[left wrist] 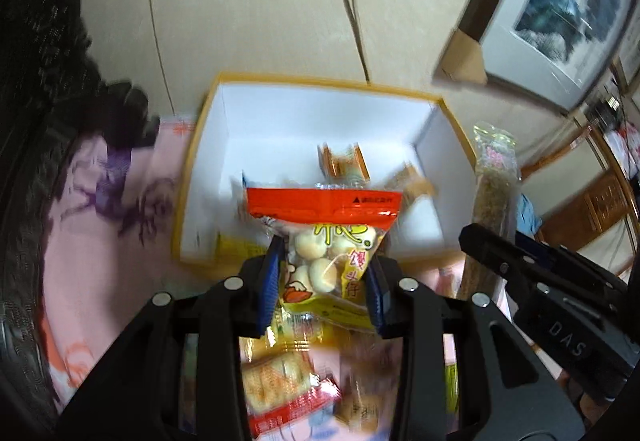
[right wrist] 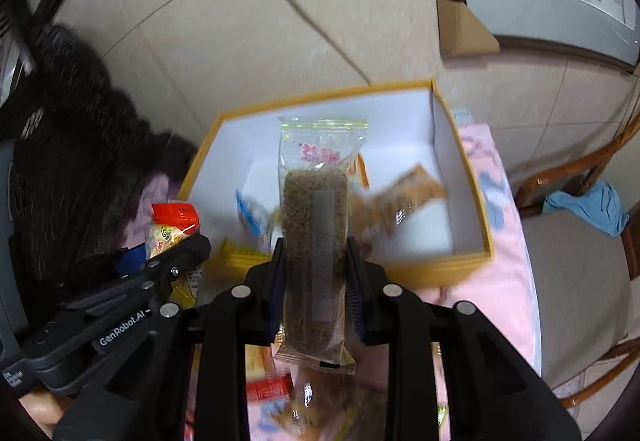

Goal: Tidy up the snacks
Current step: 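Carry both snacks over the yellow box and open both tools to drop them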

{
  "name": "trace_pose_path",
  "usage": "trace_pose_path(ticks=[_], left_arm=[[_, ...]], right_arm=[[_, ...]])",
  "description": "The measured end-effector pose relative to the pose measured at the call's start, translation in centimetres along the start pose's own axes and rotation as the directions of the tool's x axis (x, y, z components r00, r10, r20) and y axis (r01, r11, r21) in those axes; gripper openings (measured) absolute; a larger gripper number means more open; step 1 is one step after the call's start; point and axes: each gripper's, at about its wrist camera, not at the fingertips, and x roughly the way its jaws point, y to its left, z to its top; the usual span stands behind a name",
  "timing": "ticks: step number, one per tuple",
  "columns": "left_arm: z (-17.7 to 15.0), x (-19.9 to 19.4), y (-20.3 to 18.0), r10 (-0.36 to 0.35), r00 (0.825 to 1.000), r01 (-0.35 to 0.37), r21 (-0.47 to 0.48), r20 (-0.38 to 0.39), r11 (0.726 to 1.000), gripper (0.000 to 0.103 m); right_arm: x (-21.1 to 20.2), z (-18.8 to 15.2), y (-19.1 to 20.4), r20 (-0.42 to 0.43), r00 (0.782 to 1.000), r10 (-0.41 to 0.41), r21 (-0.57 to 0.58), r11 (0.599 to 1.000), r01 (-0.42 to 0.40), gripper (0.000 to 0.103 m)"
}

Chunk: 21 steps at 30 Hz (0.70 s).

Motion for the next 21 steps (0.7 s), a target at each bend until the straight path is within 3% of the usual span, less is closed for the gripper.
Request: trace_pose_path(ticks=[3, 5, 6, 7, 8, 9, 10, 14, 17, 21], left_arm=[[3.2, 1.1, 0.7, 0.015, 1.0, -0.015, -0.027, 0.001, 1.0, 0.038], [5.1, 1.5, 1.2, 0.028, 1.0, -0.028, -0.051, 0.013, 0.998, 0.061], [5.7, 1.5, 1.5, 0.042, 0.999, -0.041, -0.057, 0.019, 0.998, 0.088], [6.4, 1.3, 1.7, 0.064, 0.997, -0.061, -0.062, 0.033, 0.996, 0.094], [6.8, 1.0, 2.0, 0.071, 0.996, -0.068, -0.066, 0.05, 0.995, 0.094], [6.9, 0.7, 2.3, 0.069, 0.996, -0.065, -0.07, 0.055, 0.995, 0.094], [7.0, 0.4, 2.7, 0.06, 0.997, -0.056, -0.082, 0.052, 0.995, 0.095], [4.7, -1.6, 3.8, 0.04, 0.998, -0.036, -0.11, 0.037, 0.993, 0.095], [0.0, -3.1, 4.5, 0.017, 0.999, -0.013, -0.121, 0.032, 0.993, 0.095], [-7.2, -3.7, 5.3, -0.005, 1.0, 0.003, -0.137, -0.012, 0.991, 0.095]], right_arm=[[1.1, 3.0, 0.3, 0.012, 1.0, -0.014, -0.005, 1.0, 0.015, 0.028], [1.5, 4.2, 0.3, 0.02, 1.0, -0.012, -0.003, 1.0, 0.012, 0.03], [1.8, 4.9, 0.3, 0.019, 1.0, -0.014, -0.004, 1.0, 0.014, 0.032], [1.9, 5.3, 0.3, 0.019, 1.0, -0.018, -0.004, 1.0, 0.018, 0.037], [1.9, 5.7, 0.1, 0.025, 0.999, -0.023, 0.0, 1.0, 0.023, 0.043], [2.0, 5.9, -0.1, 0.029, 0.999, -0.031, 0.002, 1.0, 0.031, 0.055], [1.7, 5.9, -0.5, 0.043, 0.998, -0.046, 0.01, 0.999, 0.046, 0.059], [0.5, 4.5, -1.5, 0.039, 0.999, -0.003, 0.012, 1.0, 0.003, 0.059], [-0.6, -0.1, -2.0, 0.0, 1.0, 0.026, -0.031, 0.999, -0.026, 0.06], [0.6, -8.5, -2.9, -0.163, 0.986, 0.032, -0.048, 0.998, -0.04, 0.06]])
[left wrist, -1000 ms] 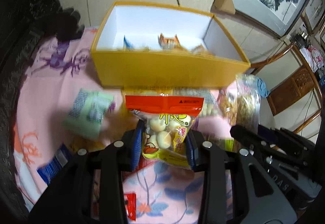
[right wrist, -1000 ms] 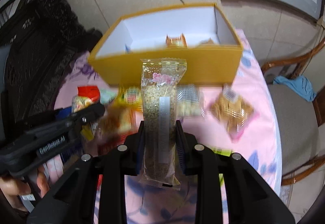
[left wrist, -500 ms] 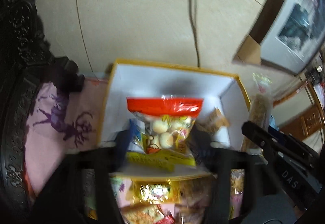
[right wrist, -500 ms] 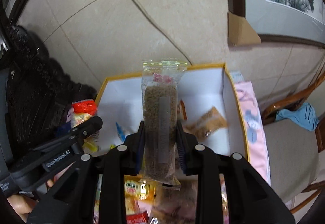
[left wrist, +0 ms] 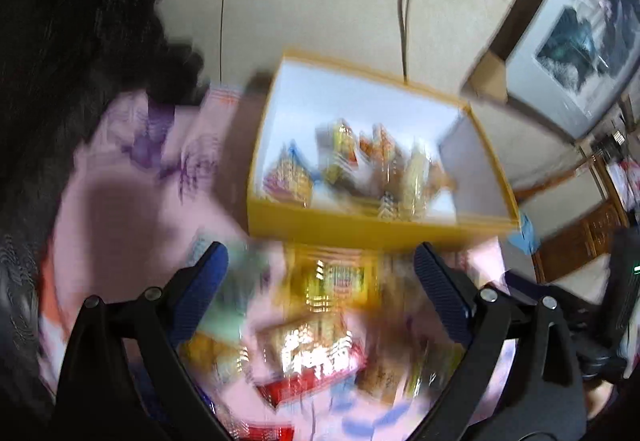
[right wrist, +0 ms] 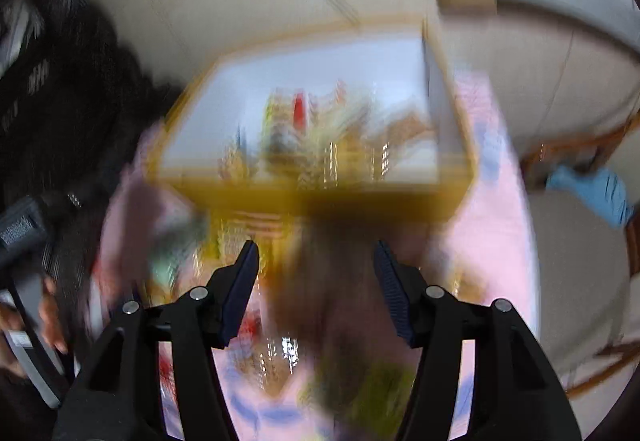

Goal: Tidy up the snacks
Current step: 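Carry both snacks over the yellow box and open both tools to drop them, then grasp the brown printed paper bag with the right tool while the left tool grasps the red wrapped snack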

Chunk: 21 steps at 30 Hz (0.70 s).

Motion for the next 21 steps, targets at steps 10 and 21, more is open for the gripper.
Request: trace_pose_path(ticks=[10, 21], left_arm=[[-13.1, -2.3, 5.1, 0.093, 0.988, -0.104, -0.087, -0.125, 0.991, 0.095], [-15.5, -4.9, 6.5, 0.126, 0.984, -0.136, -0.076, -0.124, 0.988, 0.095]], right_arm=[[5.3, -9.6, 3.8, -0.159, 0.978, 0.134, 0.162, 0.981, -0.108, 0.06], [8.1, -8.5, 3.3, -0.128, 0.99, 0.059, 0.341, 0.94, -0.012, 0.066]])
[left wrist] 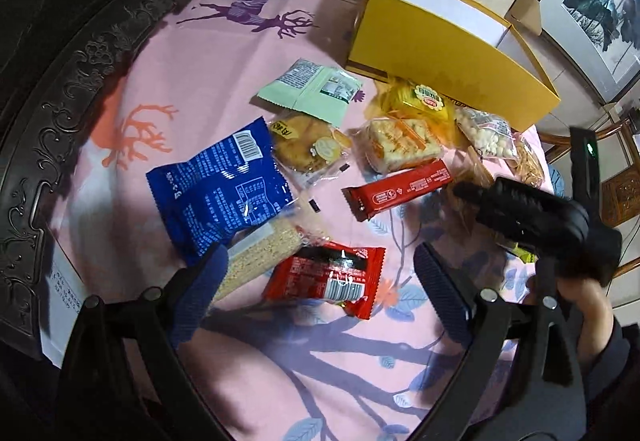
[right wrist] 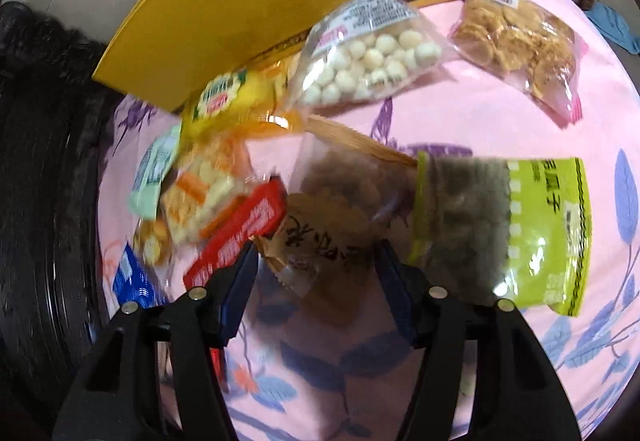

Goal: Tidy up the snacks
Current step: 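Grasp the brown printed paper bag with the right tool while the left tool grasps the red wrapped snack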

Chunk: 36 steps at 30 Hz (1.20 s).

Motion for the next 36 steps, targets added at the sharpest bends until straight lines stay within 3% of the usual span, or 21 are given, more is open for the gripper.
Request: trace_pose_path(ticks=[6, 12, 17, 19, 21, 23, 24, 25, 28, 33, 36], left_arm=[[-0.5, -0.1, -0.4, 0.007, 1.0, -0.007, 0.033, -0.001, 0.999, 0.095], [-1.1, -0.1, -0.6, -0.009, 1.0, 0.01, 0.049, -0.017, 0.999, 0.095], [-1.0, 0.0, -1.0, -0.018, 1.0, 0.019, 0.061, -0.018, 0.998, 0.095], [-0.9, 0.0, -1.1, -0.021, 1.0, 0.022, 0.062, -0.02, 0.998, 0.095], [-0.9, 0.1, -0.9, -0.02, 1.0, 0.021, 0.06, -0.02, 0.998, 0.095], [-0.8, 0.1, -0.4, -0.015, 1.0, 0.015, 0.048, -0.019, 0.999, 0.095], [-0.8, 0.0, -0.1, -0.011, 1.0, 0.012, 0.043, -0.017, 0.999, 0.095], [-0.7, 0.0, 0.3, -0.005, 1.0, 0.005, 0.034, -0.016, 0.999, 0.095], [-0.7, 0.4, 1.3, 0.004, 1.0, -0.003, 0.013, -0.027, 1.0, 0.095], [-0.7, 0.7, 1.3, -0.002, 0.999, 0.003, 0.017, -0.034, 1.0, 0.095], [-0.8, 1.1, 0.7, 0.002, 1.0, 0.0, 0.073, -0.03, 0.997, 0.095]], right_arm=[[1.2, 0.6, 2.2, 0.026, 0.992, -0.121, -0.013, 0.992, 0.122, 0.067], [0.8, 1.1, 0.2, 0.002, 1.0, -0.027, 0.14, 0.99, 0.027, 0.067], [1.3, 2.0, 0.3, -0.019, 0.999, -0.026, 0.215, 0.976, 0.03, 0.08], [1.9, 2.3, 1.7, -0.028, 0.997, -0.077, 0.169, 0.982, 0.081, 0.091], [2.4, 2.0, 2.6, -0.021, 0.992, -0.124, 0.099, 0.987, 0.126, 0.093], [2.6, 1.6, 3.5, 0.005, 0.983, -0.182, 0.041, 0.983, 0.182, 0.077], [2.5, 1.3, 3.9, 0.041, 0.97, -0.238, -0.01, 0.971, 0.238, 0.058], [2.3, 1.2, 3.9, 0.065, 0.975, -0.213, -0.043, 0.975, 0.216, 0.045], [1.9, 1.7, 3.6, 0.079, 0.982, -0.171, -0.125, 0.976, 0.18, 0.036], [-0.2, 0.8, 1.0, 0.073, 0.992, -0.107, -0.182, 0.976, 0.119, 0.035], [-1.4, -1.0, 0.1, 0.06, 0.995, -0.082, -0.244, 0.965, 0.094, 0.035]])
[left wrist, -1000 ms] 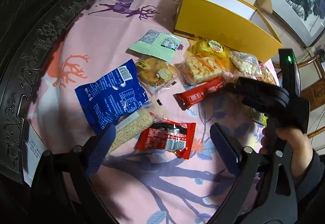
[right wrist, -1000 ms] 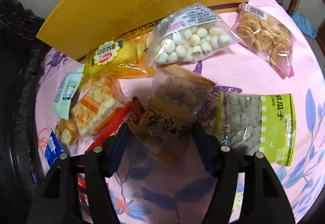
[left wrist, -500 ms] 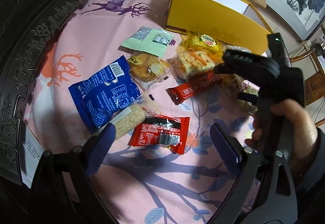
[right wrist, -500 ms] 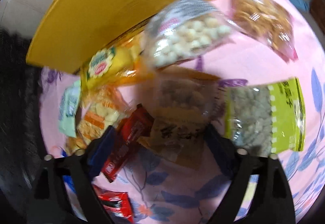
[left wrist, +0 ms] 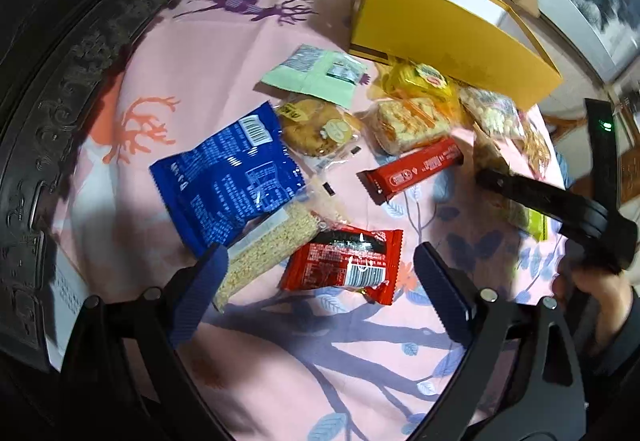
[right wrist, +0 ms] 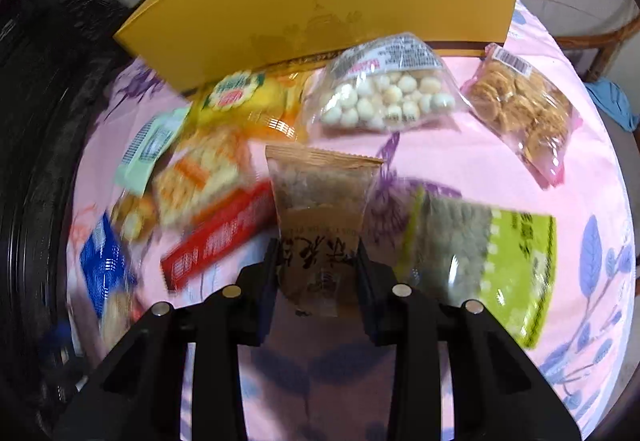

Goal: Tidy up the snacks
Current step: 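Grasp the brown printed paper bag with the right tool while the left tool grasps the red wrapped snack, then carry both snacks over the yellow box and open both tools to drop them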

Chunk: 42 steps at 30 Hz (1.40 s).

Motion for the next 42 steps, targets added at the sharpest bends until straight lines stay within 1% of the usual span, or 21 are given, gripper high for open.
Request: trace_pose_path(ticks=[1, 3, 5, 7, 9, 10, 11, 12, 13, 14, 16, 17, 18, 20, 21, 22, 23, 26, 33, 38, 42], left_arm=[[-0.2, 0.4, -0.5, 0.007, 1.0, -0.007, 0.042, -0.005, 0.999, 0.095], [-0.5, 1.6, -1.1, 0.012, 0.999, -0.009, 0.087, -0.031, 0.996, 0.095], [-0.8, 3.1, -2.0, 0.007, 0.998, -0.001, 0.1, -0.058, 0.995, 0.095], [-1.0, 4.5, -2.4, 0.01, 0.997, -0.003, 0.094, -0.08, 0.996, 0.095], [-1.3, 5.1, -3.0, 0.046, 0.998, -0.039, 0.123, -0.051, 0.992, 0.095], [-1.5, 5.6, -3.5, 0.066, 0.997, -0.059, 0.159, -0.043, 0.986, 0.095], [-1.5, 5.9, -3.7, 0.073, 0.996, -0.065, 0.165, -0.043, 0.984, 0.095], [-1.6, 6.4, -3.8, 0.07, 0.995, -0.059, 0.161, -0.067, 0.985, 0.087], [-1.9, 6.9, -3.8, 0.073, 0.993, -0.058, 0.147, -0.093, 0.987, 0.08], [-2.1, 6.9, -3.9, 0.075, 0.993, -0.06, 0.143, -0.096, 0.988, 0.08], [-2.5, 7.0, -4.2, 0.093, 0.993, -0.079, 0.174, -0.074, 0.982, 0.08], [-2.5, 7.4, -4.1, 0.093, 0.992, -0.078, 0.172, -0.081, 0.982, 0.078], [-2.4, 7.4, -3.8, 0.077, 0.995, -0.067, 0.142, -0.063, 0.988, 0.076], [-2.2, 7.4, -3.7, 0.086, 0.995, -0.08, 0.132, -0.044, 0.988, 0.069], [-2.1, 7.4, -3.8, 0.086, 0.996, -0.082, 0.139, -0.03, 0.987, 0.058], [-1.9, 7.3, -3.9, 0.078, 0.997, -0.074, 0.143, -0.02, 0.987, 0.053], [-1.8, 7.3, -3.9, 0.071, 0.997, -0.067, 0.136, -0.022, 0.988, 0.051], [-1.7, 6.9, -3.8, 0.04, 0.999, -0.037, 0.101, -0.025, 0.994, 0.049], [-0.9, 4.5, -4.9, 0.012, 1.0, -0.013, 0.108, 0.006, 0.994, 0.049], [1.0, 3.3, -7.1, -0.019, 0.999, 0.012, 0.126, 0.049, 0.992, 0.049], [3.1, 2.6, -8.6, -0.051, 0.995, 0.039, 0.132, 0.083, 0.99, 0.049]], right_arm=[[-0.4, -0.7, 0.0, -0.005, 1.0, 0.003, -0.024, 1.0, -0.003, 0.035], [-0.8, -2.2, 0.0, -0.027, 1.0, 0.003, -0.058, 0.998, -0.005, 0.035], [-0.8, -3.2, -0.5, -0.061, 0.998, 0.01, -0.047, 0.999, -0.013, 0.036], [-0.8, -3.5, -0.6, -0.054, 0.998, 0.013, -0.044, 0.999, -0.015, 0.036], [-1.0, -3.7, -0.9, -0.053, 0.999, 0.012, -0.044, 0.999, -0.014, 0.036], [-1.0, -3.6, -1.0, -0.054, 0.998, 0.016, -0.037, 0.999, -0.018, 0.036], [-1.0, -3.6, -1.1, -0.054, 0.998, 0.02, -0.032, 0.999, -0.021, 0.036], [-1.1, -3.5, -1.4, -0.053, 0.998, 0.02, -0.029, 0.999, -0.022, 0.036], [-1.8, -4.4, -2.1, -0.053, 0.998, 0.021, -0.028, 0.999, -0.022, 0.036], [-0.9, -4.2, -0.7, -0.053, 0.998, 0.019, -0.026, 0.999, -0.021, 0.036], [-0.9, -4.1, -0.8, -0.054, 0.998, 0.022, -0.021, 0.999, -0.024, 0.037], [-1.1, -4.2, -1.1, -0.055, 0.998, 0.024, -0.018, 1.0, -0.025, 0.037], [-1.1, -4.2, -1.1, -0.056, 0.998, 0.021, -0.019, 1.0, -0.022, 0.037], [-1.1, -4.1, -1.1, -0.056, 0.998, 0.014, -0.026, 1.0, -0.016, 0.037], [-1.0, -4.0, -1.0, -0.056, 0.998, 0.013, -0.027, 1.0, -0.015, 0.037], [-1.0, -4.0, -1.0, -0.056, 0.998, 0.013, -0.026, 1.0, -0.015, 0.037], [-0.9, -4.0, -1.0, -0.056, 0.998, 0.013, -0.027, 1.0, -0.014, 0.037], [-1.0, -4.0, -0.9, -0.053, 0.998, 0.013, -0.026, 1.0, -0.014, 0.037], [-1.7, -3.7, -0.7, -0.026, 1.0, 0.01, -0.031, 0.999, -0.011, 0.036], [-3.2, -3.0, -0.6, 0.019, 1.0, 0.001, -0.043, 0.999, 0.0, 0.036], [-5.0, -2.1, -0.5, 0.074, 0.997, -0.009, -0.056, 0.998, 0.013, 0.036]])
